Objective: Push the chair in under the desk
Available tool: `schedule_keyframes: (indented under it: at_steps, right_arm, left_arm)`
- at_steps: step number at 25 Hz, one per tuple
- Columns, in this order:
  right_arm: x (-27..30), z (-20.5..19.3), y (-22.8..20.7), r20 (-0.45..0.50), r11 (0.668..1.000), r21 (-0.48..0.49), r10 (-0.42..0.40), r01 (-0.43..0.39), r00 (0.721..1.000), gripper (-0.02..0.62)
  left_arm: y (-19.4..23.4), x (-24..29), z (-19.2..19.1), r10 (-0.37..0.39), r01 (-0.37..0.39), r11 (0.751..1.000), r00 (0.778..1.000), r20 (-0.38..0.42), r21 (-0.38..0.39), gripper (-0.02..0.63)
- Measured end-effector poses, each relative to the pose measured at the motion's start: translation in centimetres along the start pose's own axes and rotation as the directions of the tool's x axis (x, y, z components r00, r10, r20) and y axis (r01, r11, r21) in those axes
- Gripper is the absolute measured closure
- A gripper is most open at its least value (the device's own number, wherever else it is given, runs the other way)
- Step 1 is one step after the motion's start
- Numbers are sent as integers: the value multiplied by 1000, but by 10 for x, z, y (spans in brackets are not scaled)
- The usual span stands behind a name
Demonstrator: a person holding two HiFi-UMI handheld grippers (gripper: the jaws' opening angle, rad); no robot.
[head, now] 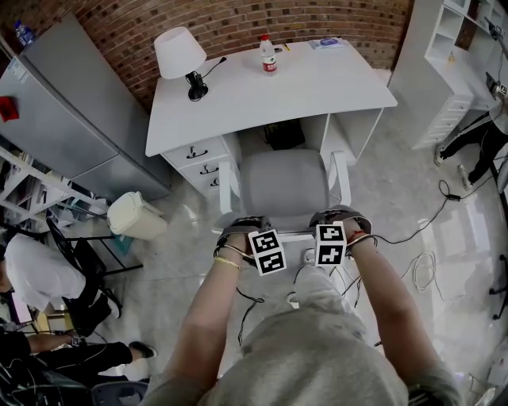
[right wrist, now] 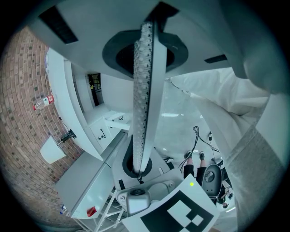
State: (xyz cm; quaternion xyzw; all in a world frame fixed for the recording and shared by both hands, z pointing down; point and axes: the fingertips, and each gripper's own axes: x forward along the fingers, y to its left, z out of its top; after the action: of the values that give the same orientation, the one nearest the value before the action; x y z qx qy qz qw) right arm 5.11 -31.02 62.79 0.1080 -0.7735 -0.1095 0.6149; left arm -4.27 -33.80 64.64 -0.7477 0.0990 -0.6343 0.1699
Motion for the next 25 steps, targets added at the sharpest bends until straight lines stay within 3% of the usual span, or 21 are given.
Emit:
schedule_keyframes:
  at_steps: [25]
  right_arm:
    - [10, -14, -34, 11, 1000, -28, 3, -3, 1000, 574]
  left_arm:
    - [31, 16, 7, 8, -8, 1000, 1000, -12, -21, 560]
